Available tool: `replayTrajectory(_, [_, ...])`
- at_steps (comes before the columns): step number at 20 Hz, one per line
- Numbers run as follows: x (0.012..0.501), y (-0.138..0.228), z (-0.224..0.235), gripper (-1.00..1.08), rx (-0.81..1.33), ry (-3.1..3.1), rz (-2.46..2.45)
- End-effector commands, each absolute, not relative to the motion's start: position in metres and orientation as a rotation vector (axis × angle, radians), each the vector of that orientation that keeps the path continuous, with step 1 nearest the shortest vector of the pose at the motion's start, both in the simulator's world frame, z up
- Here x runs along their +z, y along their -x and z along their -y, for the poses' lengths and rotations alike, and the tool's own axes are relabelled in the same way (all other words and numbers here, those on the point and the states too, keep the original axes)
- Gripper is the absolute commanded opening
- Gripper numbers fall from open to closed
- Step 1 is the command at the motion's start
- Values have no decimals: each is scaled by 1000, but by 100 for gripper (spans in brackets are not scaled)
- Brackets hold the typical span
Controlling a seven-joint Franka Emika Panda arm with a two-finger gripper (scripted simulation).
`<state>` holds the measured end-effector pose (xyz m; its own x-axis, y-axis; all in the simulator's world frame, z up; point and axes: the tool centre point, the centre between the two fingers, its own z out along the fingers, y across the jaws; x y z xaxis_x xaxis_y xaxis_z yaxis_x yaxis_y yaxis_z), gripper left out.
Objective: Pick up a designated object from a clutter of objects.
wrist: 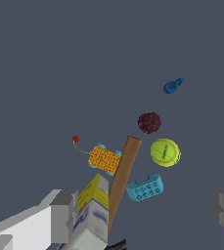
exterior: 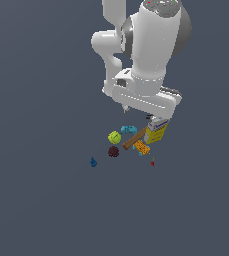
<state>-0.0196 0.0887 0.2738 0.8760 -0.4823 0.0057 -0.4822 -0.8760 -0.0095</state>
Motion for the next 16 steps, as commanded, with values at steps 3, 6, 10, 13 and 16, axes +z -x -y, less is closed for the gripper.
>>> replayTrajectory(3, [265,27,-106,100,-10,3002,-902])
replayTrajectory(6, [259,32,-116,100,-9,2978,-981])
replayTrajectory(10, [251,39,-131,100,-8,2942,-1086])
replayTrajectory(13, [245,45,-141,100,-7,2913,-1163])
replayTrajectory(16, [239,51,-151,100,-6,2882,-1240])
